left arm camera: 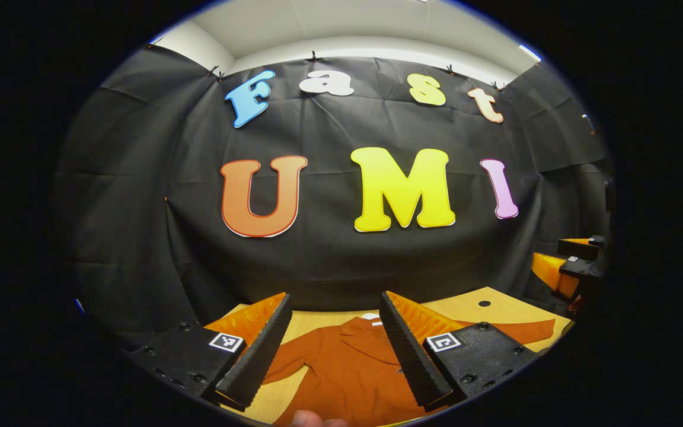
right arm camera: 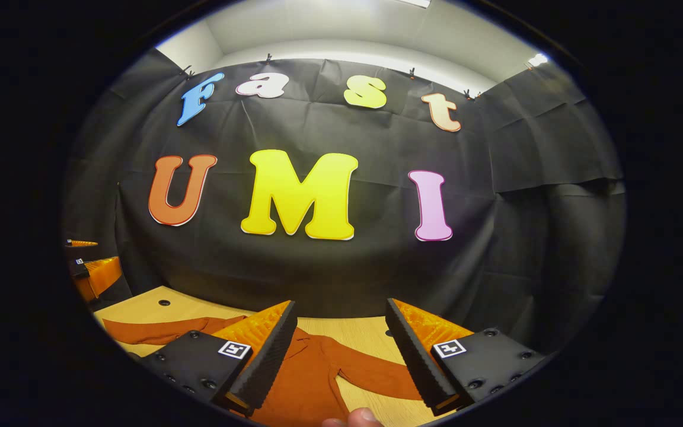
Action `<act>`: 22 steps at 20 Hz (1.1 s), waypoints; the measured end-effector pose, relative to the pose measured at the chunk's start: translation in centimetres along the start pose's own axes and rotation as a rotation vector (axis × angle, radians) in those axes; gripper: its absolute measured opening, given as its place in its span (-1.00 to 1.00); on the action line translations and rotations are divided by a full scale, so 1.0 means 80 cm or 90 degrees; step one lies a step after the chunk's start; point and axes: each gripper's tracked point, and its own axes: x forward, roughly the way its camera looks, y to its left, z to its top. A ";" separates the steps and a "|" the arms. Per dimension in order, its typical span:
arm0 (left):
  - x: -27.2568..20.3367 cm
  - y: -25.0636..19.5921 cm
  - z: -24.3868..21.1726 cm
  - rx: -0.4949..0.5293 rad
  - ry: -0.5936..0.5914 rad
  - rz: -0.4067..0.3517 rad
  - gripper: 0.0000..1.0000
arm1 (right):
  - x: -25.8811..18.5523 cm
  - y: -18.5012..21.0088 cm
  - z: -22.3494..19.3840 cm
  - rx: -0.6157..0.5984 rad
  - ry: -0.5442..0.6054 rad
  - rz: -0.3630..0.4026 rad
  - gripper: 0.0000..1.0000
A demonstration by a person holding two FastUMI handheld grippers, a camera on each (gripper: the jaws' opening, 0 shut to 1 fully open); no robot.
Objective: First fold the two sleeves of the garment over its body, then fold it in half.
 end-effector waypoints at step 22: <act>-0.002 -0.003 0.002 0.000 0.009 -0.003 0.92 | -0.001 -0.001 -0.004 0.016 0.008 0.007 0.90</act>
